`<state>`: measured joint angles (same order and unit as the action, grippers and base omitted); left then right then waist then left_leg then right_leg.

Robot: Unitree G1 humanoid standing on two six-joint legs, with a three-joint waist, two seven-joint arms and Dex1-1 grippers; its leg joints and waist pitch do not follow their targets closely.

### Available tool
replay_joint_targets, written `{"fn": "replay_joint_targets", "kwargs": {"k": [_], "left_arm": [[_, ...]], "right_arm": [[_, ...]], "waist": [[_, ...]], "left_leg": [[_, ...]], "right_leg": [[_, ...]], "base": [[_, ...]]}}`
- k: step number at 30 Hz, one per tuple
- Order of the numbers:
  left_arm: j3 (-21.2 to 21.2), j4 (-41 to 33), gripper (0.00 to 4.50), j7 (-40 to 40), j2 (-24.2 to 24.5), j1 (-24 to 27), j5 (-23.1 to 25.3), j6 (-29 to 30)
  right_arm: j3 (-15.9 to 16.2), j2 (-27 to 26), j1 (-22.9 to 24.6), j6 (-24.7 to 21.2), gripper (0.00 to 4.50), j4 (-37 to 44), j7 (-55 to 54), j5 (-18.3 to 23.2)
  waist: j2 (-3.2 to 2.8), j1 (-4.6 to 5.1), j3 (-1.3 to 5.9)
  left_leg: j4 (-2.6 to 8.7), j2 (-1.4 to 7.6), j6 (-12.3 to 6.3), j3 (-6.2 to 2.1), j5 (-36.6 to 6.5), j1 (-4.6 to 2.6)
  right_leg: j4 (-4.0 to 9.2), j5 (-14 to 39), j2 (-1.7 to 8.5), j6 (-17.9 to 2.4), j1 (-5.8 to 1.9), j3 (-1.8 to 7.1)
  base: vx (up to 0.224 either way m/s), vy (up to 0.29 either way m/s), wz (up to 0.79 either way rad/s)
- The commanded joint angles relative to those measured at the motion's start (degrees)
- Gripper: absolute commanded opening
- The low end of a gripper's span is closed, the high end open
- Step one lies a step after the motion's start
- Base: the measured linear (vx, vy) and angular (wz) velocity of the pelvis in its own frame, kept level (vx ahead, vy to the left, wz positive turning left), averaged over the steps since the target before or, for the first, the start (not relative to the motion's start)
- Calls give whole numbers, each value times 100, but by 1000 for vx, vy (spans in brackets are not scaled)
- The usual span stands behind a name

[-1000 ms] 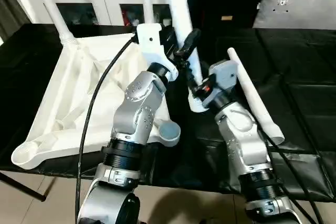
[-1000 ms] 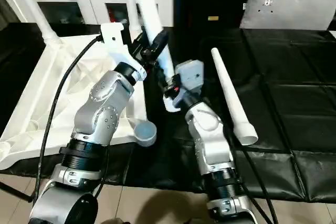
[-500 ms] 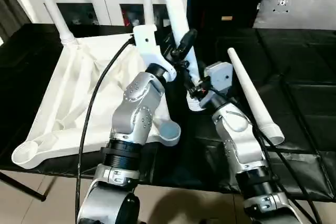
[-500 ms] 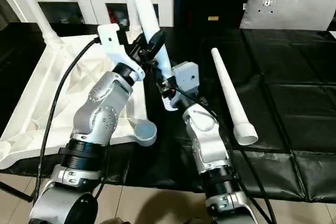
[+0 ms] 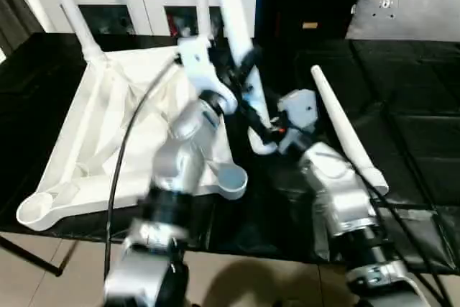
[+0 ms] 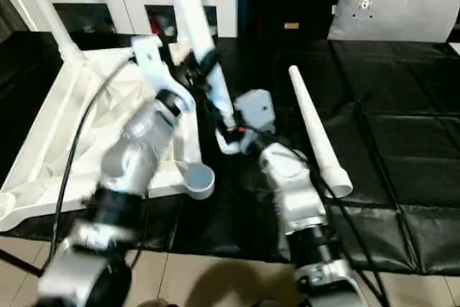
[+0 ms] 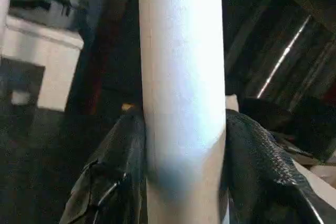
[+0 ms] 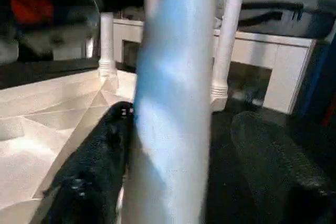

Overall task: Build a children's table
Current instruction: Pick table leg

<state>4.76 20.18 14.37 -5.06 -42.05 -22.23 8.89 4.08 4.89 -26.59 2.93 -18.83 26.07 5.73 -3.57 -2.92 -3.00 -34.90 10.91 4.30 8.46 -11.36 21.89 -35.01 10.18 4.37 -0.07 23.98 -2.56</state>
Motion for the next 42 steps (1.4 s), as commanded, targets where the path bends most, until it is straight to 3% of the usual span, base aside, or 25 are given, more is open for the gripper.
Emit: {"fn": "replay_joint_targets", "kwargs": {"k": [1, 4, 7, 8, 12, 15, 19, 22, 28, 42], "left_arm": [[33, 79, 183, 191, 161, -153, 17, -7], [-25, 116, 182, 865, 465, -233, -192, 306], [-87, 72, 182, 1280, 581, -238, -344, 551], [-169, -40, 182, 1804, 725, -209, -572, 876], [-219, -103, 182, 2192, 859, -200, -789, 1208], [-209, -201, 182, 2911, 1048, -232, -1276, 1773], [-210, -420, 182, 3610, 1168, -258, -1730, 2201], [-332, -551, 182, 3981, 1219, -262, -1793, 2262], [-389, -688, 182, 4112, 1197, -208, -1843, 2335], [-453, -786, 182, 4224, 1248, -52, -1686, 2315]], "right_arm": [[-169, 67, 19, -209, 343, 218, 258, 391], [-349, 493, 26, -1268, 380, 599, 1343, 1344], [-491, 657, -30, -1749, 399, 657, 1617, 1677], [-630, 852, -93, -2139, 406, 729, 1925, 2052], [-683, 1056, -99, -2500, 410, 893, 2302, 2429], [-496, 1532, 45, -3041, 410, 1280, 3140, 2842], [-342, 1808, 153, -3394, 410, 1496, 3686, 3022], [-113, 2005, 277, -3614, 410, 1740, 4042, 3130], [-60, 2003, 282, -3790, 367, 1758, 4044, 3153], [-61, 1917, 275, -3875, 242, 1655, 3965, 3107]], "waist": [[101, -8, 454], [122, -38, 452], [115, -59, 459], [143, -65, 458], [143, -90, 458], [154, -108, 452], [149, -110, 429], [133, -115, 428], [154, -106, 425], [161, -107, 429]], "left_leg": [[317, 58, -669, 66, -322, -20], [315, 68, -794, 57, -254, -21], [292, 79, -837, 69, -134, -15], [296, 57, -828, 80, -138, -22], [291, 67, -798, 81, -146, -23], [296, 63, -743, 83, -215, -22], [309, 67, -646, 87, -350, -18], [313, 77, -608, 77, -359, -10], [324, 75, -466, 73, -451, -9], [319, 70, -484, 76, -370, -7]], "right_leg": [[327, 142, 224, -1400, -446, 157], [303, 80, 221, -1451, -467, 156], [291, -6, 233, -1553, -434, 154], [292, 49, 230, -1589, -452, 154], [291, 150, 233, -1608, -442, 148], [298, 333, 232, -1559, -461, 149], [338, 654, 239, -1527, -438, 142], [345, 705, 241, -1503, -437, 142], [372, 952, 243, -1383, -437, 145], [377, 924, 238, -1350, -427, 139]], "base": [[0, 0, 0], [0, 0, 0], [0, 0, 0], [0, 0, 0], [0, 0, 0], [0, 0, 0], [0, 0, 0], [0, 0, 0], [0, 0, 0], [0, 0, 0]]}}
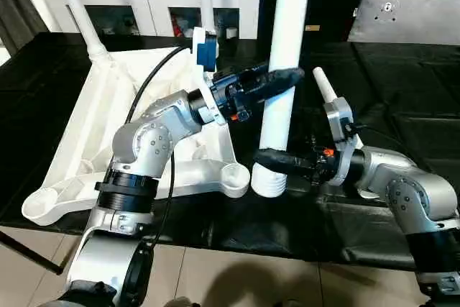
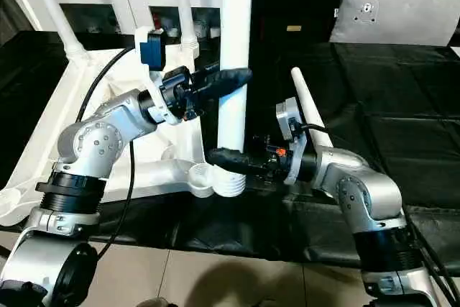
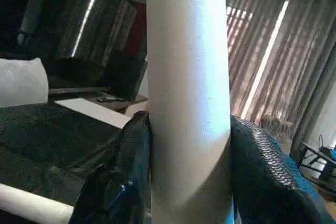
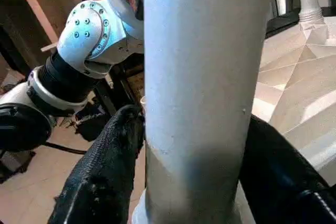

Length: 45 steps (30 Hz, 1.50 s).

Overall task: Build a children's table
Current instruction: Pick table leg

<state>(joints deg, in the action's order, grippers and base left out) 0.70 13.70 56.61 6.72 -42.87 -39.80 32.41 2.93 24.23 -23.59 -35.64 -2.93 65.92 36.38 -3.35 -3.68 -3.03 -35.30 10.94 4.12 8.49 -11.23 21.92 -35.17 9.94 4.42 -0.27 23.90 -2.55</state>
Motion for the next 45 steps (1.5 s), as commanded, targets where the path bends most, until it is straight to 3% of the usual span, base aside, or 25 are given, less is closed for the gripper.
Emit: {"fn": "replay_joint_targets", "kwargs": {"k": [1, 6, 12, 15, 18, 21, 24, 28, 30, 31, 37, 45], "left_arm": [[-61, -134, 182, 1, 73, 39, 97, -48], [-139, -160, 182, -39, 104, 156, 206, -51], [-156, -262, 182, -180, 90, 292, 294, -88], [-178, -283, 182, -421, 17, 421, 597, -543], [-94, -331, 248, -650, -91, 521, 628, -637], [-196, -497, 266, -982, -174, 758, 1013, -1063], [-301, -578, 285, -1400, -287, 899, 1432, -1505], [-337, -594, 285, -2266, -602, 973, 2016, -2154], [-502, -542, 285, -2604, -696, 1021, 2426, -2522], [-535, -484, 267, -2874, -803, 1029, 2593, -2640], [-640, -262, 211, -3219, -928, 976, 2880, -2757], [-604, -192, 187, -3365, -1024, 1014, 2923, -2941]], "right_arm": [[59, -21, -22, -18, 242, 67, -26, 39], [86, -56, 14, -39, 193, 100, -100, -2], [166, -157, 37, 46, 188, 72, -340, -215], [195, -260, -22, 159, 188, -107, -746, -482], [154, -393, -47, 275, 187, -185, -996, -573], [101, -709, -119, 733, 187, -349, -1568, -908], [20, -996, -216, 875, 187, -440, -2141, -1092], [81, -1260, -330, 1194, 187, -575, -2755, -1487], [110, -1410, -362, 1468, 187, -627, -2937, -1630], [128, -1494, -366, 1564, 187, -646, -2997, -1669], [212, -1650, -381, 1715, 187, -730, -3165, -1799], [245, -1755, -431, 1899, 187, -848, -3325, -1977]], "waist": [[136, -31, 432], [140, -23, 434], [133, -15, 424], [111, -2, 428], [128, 5, 429], [133, 27, 427], [116, 35, 421], [111, 34, 430], [115, 43, 428], [105, 50, 432], [101, 50, 425], [101, 67, 425]], "left_leg": [[361, 69, -452, 70, -374, -10], [362, 71, -441, 68, -367, -5], [373, 76, -394, 67, -437, -9], [375, 77, -332, 61, -449, -9], [376, 77, -330, 67, -415, 3], [390, 102, -278, 60, -471, -5], [397, 93, -253, 59, -492, -11], [393, 99, -194, 69, -516, -26], [400, 103, -228, 56, -498, 1], [394, 99, -231, 57, -499, 0], [401, 90, -252, 57, -593, -1], [401, 96, -260, 57, -644, 0]], "right_leg": [[391, 963, 233, -1320, -421, 139], [387, 944, 235, -1308, -427, 140], [394, 1042, 236, -1282, -414, 140], [408, 1058, 241, -1235, -413, 140], [398, 943, 242, -1256, -412, 144], [411, 1014, 249, -1200, -396, 143], [409, 1066, 242, -1146, -391, 149], [407, 1007, 239, -1100, -383, 160], [404, 905, 240, -1061, -392, 154], [406, 908, 245, -1041, -391, 155], [417, 947, 236, -1043, -384, 159], [407, 894, 241, -1108, -379, 163]], "base": [[0, 0, 0], [0, 0, 0], [0, 0, 0], [0, 0, 0], [0, 0, 0], [0, 0, 0], [0, 0, 0], [0, 0, 0], [0, 0, 0], [0, 0, 0], [0, 0, 0], [0, 0, 0]]}}
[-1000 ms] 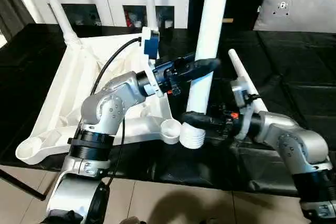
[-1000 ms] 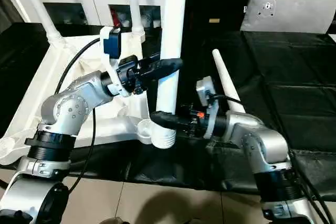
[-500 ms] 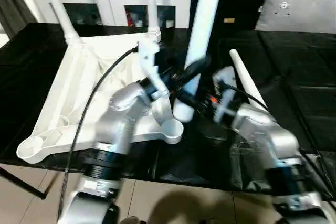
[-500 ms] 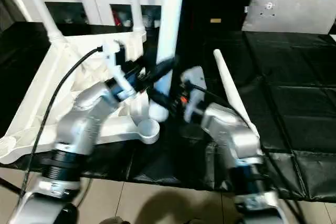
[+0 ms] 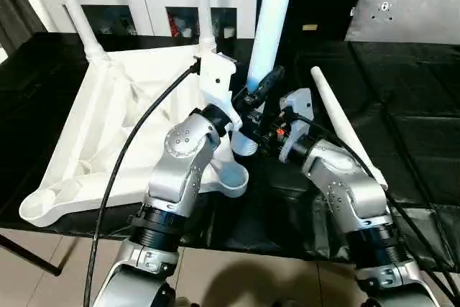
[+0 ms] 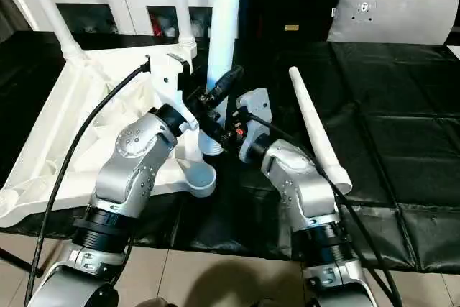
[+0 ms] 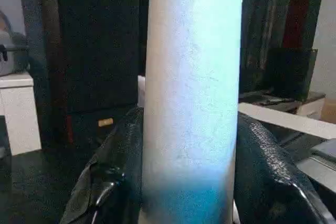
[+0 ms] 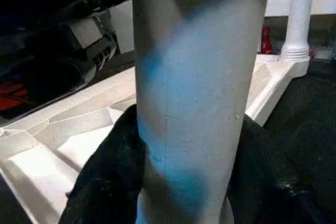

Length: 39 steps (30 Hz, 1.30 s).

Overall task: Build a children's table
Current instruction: Pick table leg

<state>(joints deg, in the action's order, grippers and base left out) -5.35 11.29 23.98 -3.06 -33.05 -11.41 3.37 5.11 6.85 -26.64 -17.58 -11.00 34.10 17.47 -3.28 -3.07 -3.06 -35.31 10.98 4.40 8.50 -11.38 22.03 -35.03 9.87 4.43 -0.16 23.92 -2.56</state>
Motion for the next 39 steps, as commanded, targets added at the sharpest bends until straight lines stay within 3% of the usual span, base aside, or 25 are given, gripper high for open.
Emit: {"fn": "replay_joint_targets", "kwargs": {"k": [1, 17, 19, 21, 25, 28, 31, 39], "left_arm": [[11, 56, 187, -131, -50, 31, 93, -53], [53, 192, 186, -302, -28, -3, 153, -143], [181, 213, 186, -357, -59, -40, 22, -56], [260, 227, 186, -377, -72, -66, -68, -12], [605, 314, 186, -424, -72, -223, -451, 248], [814, 358, 186, -334, -27, -345, -772, 490], [1087, 369, 186, -83, 59, -508, -1344, 1005], [1351, 266, 186, 638, 240, -612, -2240, 1709]], "right_arm": [[28, -20, -129, 107, 187, -53, -149, -100], [-65, -45, -187, 102, 187, -228, -200, -225], [-123, -32, -216, 194, 257, -309, -235, -247], [-145, -19, -224, 205, 260, -331, -216, -228], [-277, 47, -183, 93, 302, -199, 0, 37], [-579, 78, -182, -112, 322, -56, 160, 466], [-933, 328, -149, -741, 342, 169, 503, 1118], [-1500, 654, -111, -1275, 416, 251, 797, 1892]], "waist": [[97, 6, 431], [117, 11, 431], [114, 12, 425], [110, 23, 423], [109, 7, 431], [114, -9, 442], [133, -36, 444], [106, -61, 447]], "left_leg": [[398, 90, -294, 57, -621, -12], [391, 90, -371, 64, -549, -11], [396, 92, -355, 64, -599, -12], [394, 81, -311, 64, -623, -12], [386, 76, -348, 68, -570, -15], [376, 73, -448, 69, -491, -22], [367, 67, -518, 71, -384, -27], [355, 55, -511, 81, -339, -28]], "right_leg": [[393, 896, 241, -1123, -384, 162], [384, 836, 240, -1152, -385, 166], [392, 918, 245, -1144, -382, 167], [399, 960, 241, -1149, -383, 160], [383, 833, 236, -1186, -387, 164], [368, 696, 234, -1238, -394, 164], [341, 556, 224, -1305, -411, 162], [360, 731, 227, -1347, -401, 142]], "base": [[0, 0, 0], [0, 0, 0], [0, 0, 0], [0, 0, 0], [0, 0, 0], [0, 0, 0], [0, 0, 0], [0, 0, 0]]}}
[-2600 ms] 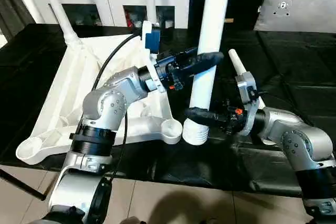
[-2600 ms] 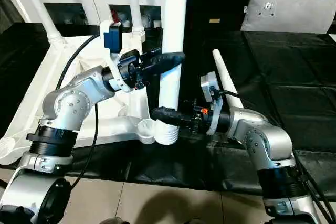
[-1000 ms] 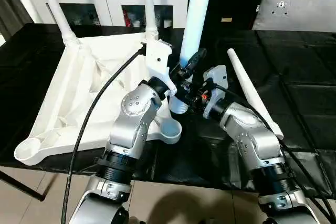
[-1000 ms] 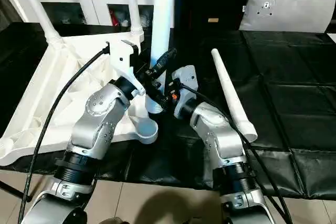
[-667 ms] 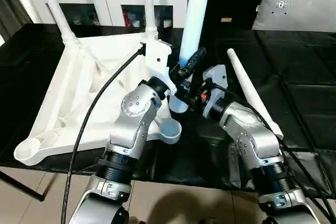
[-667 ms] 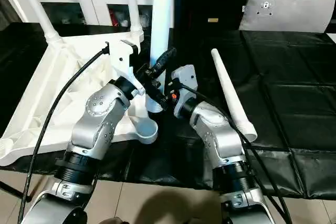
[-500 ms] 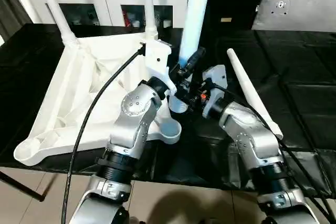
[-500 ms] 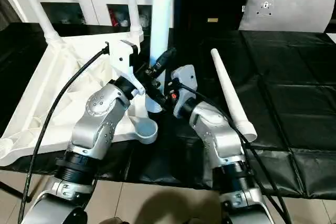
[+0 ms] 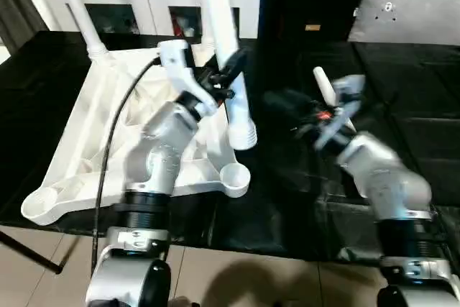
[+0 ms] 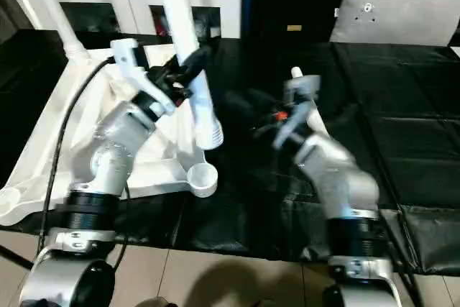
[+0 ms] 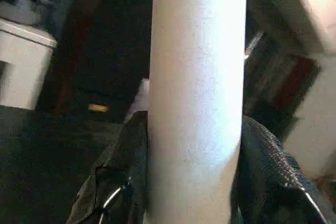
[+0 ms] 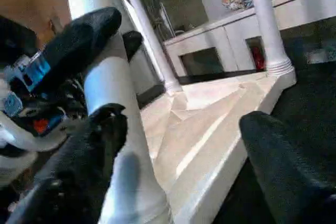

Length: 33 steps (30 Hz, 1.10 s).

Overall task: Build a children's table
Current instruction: Pick table leg

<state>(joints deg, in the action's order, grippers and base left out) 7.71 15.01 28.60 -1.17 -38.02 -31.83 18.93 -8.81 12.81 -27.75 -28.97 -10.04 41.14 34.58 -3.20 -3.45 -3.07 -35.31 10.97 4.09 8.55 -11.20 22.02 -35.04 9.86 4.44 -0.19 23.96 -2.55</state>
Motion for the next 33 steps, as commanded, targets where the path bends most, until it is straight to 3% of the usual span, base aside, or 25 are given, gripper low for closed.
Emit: {"fn": "replay_joint_targets", "kwargs": {"k": [1, 5, 11, 18, 24, 25, 33], "left_arm": [[69, -161, 186, 343, 108, -127, -361, 323], [35, -252, 186, 622, 200, -129, -533, 546], [-142, -440, 186, 1263, 405, -133, -869, 1009], [-463, -794, 186, 2165, 667, -26, -1128, 1372], [-660, -946, 186, 2312, 694, 44, -997, 1271], [-700, -966, 186, 2307, 688, 61, -953, 1238], [-804, -1009, 186, 2379, 714, 134, -801, 1189]], "right_arm": [[-181, 123, 22, -289, 416, 209, 139, 319], [-171, 245, 53, -440, 449, 264, 297, 384], [57, 574, 91, -730, 450, 494, 810, 538], [602, 1079, 227, -830, 450, 739, 1631, 316], [937, 1165, 296, -799, 450, 848, 1943, 236], [977, 1129, 286, -781, 423, 831, 1909, 205], [1154, 983, 238, -598, 365, 644, 1789, -28]], "waist": [[111, -23, 452], [106, -16, 440], [114, -21, 440], [120, -33, 435], [130, -27, 425], [123, -28, 430], [132, -14, 434]], "left_leg": [[357, 58, -487, 80, -344, -26], [362, 55, -457, 79, -390, -19], [364, 59, -434, 79, -372, -22], [365, 71, -448, 76, -377, -21], [370, 74, -407, 78, -483, -23], [368, 75, -401, 75, -457, -24], [368, 69, -367, 72, -418, -16]], "right_leg": [[362, 702, 221, -1348, -408, 143], [378, 789, 221, -1322, -412, 134], [373, 829, 222, -1311, -418, 137], [369, 866, 224, -1309, -423, 140], [395, 1065, 228, -1281, -419, 141], [389, 1053, 230, -1285, -416, 141], [384, 1035, 223, -1220, -419, 142]], "base": [[0, 0, 0], [0, 0, 0], [0, 0, 0], [0, 0, 0], [0, 0, 0], [0, 0, 0], [0, 0, 0]]}}
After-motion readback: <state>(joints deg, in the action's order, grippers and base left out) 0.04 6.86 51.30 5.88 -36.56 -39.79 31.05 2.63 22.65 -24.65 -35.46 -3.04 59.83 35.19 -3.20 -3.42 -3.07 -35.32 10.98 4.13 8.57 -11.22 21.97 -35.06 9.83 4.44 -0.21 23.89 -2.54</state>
